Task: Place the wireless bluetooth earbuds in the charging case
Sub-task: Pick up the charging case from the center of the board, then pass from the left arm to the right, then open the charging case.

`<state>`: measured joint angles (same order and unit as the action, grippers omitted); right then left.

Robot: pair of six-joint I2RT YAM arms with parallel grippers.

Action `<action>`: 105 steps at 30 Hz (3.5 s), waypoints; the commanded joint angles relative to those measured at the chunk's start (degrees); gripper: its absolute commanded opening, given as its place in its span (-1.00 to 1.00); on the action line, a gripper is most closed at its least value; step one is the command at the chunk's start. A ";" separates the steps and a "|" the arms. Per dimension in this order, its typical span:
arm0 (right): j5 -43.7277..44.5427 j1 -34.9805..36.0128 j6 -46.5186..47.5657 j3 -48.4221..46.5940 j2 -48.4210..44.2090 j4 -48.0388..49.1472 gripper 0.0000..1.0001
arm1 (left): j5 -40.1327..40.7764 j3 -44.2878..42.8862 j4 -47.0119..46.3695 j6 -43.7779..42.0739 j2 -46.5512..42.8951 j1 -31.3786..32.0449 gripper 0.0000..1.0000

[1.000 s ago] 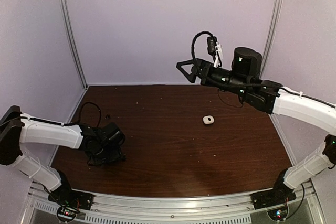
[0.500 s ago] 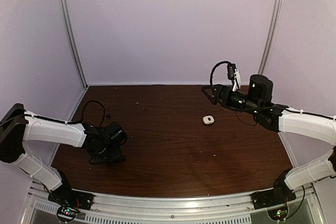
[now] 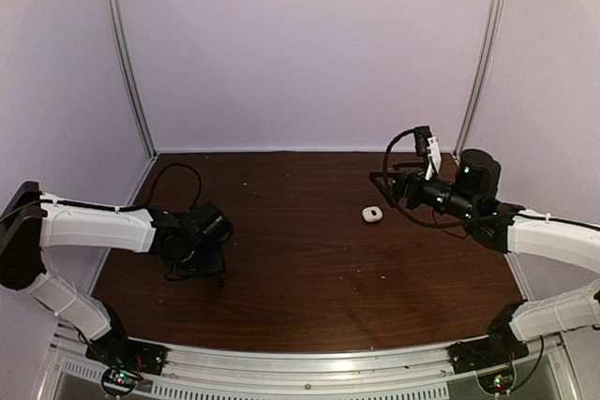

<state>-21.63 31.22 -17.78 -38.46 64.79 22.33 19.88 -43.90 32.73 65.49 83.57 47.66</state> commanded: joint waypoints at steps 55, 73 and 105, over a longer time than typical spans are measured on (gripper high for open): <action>9.34 36.87 60.19 5.50 21.79 11.32 0.14 | -60.95 -27.56 -4.24 -44.91 15.84 7.41 -0.30; 12.14 38.43 63.13 5.23 23.01 10.80 -0.48 | -62.50 -29.84 -2.36 -45.72 18.21 8.15 -0.29; 3.89 31.72 39.99 10.38 11.45 30.11 -0.71 | -41.56 -4.46 -38.20 -52.33 -20.27 2.52 0.95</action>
<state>-11.70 64.69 32.23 -28.16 79.33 44.82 -26.13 -54.74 11.29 17.54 68.84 50.54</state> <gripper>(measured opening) 0.234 0.976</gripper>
